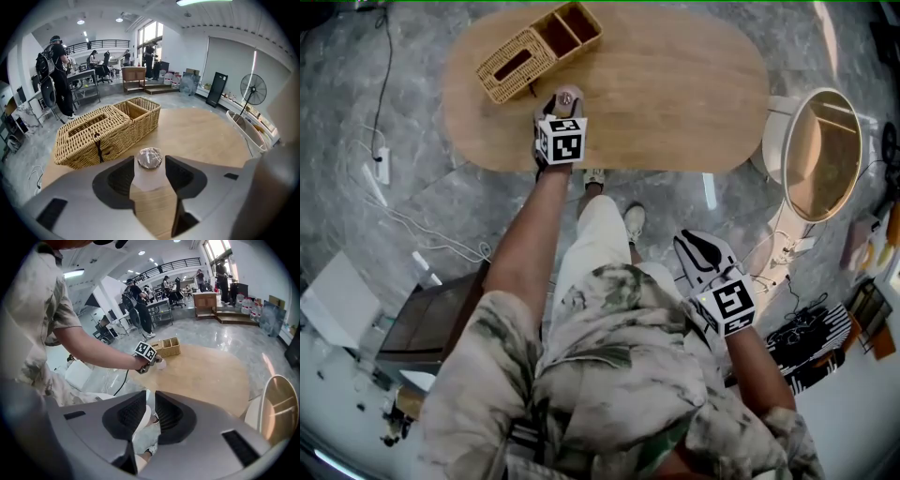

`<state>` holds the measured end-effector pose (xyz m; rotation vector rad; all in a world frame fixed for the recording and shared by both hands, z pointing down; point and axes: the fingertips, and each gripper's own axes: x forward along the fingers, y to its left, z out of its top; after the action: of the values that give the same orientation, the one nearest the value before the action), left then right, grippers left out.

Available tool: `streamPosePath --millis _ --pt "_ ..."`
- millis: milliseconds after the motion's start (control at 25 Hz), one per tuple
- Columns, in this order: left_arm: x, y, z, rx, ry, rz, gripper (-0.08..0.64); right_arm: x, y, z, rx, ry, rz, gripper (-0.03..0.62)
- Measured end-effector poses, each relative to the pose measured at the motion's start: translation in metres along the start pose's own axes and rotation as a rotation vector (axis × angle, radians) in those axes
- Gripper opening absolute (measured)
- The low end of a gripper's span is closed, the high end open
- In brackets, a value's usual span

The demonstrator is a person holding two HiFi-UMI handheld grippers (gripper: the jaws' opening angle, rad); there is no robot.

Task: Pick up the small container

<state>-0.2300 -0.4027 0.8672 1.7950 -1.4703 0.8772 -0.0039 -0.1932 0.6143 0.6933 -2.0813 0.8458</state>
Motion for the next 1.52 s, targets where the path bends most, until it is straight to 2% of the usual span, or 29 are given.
streamPosePath --millis 560,680,1000,1520 --pt "0.019 0.002 0.003 0.028 -0.030 0.054 0.181 0.005 -0.007 -0.013 0.037 0.026 -0.019 0.075" --pt "0.018 0.001 0.003 0.013 -0.026 0.042 0.161 0.004 -0.006 -0.014 0.037 0.025 -0.020 0.075" --pt "0.010 -0.008 0.004 0.081 -0.014 -0.001 0.152 0.001 -0.002 -0.013 0.037 -0.002 -0.026 0.074" --pt "-0.039 -0.025 0.024 0.095 -0.043 -0.051 0.152 -0.023 0.008 -0.014 0.034 -0.083 -0.032 0.072"
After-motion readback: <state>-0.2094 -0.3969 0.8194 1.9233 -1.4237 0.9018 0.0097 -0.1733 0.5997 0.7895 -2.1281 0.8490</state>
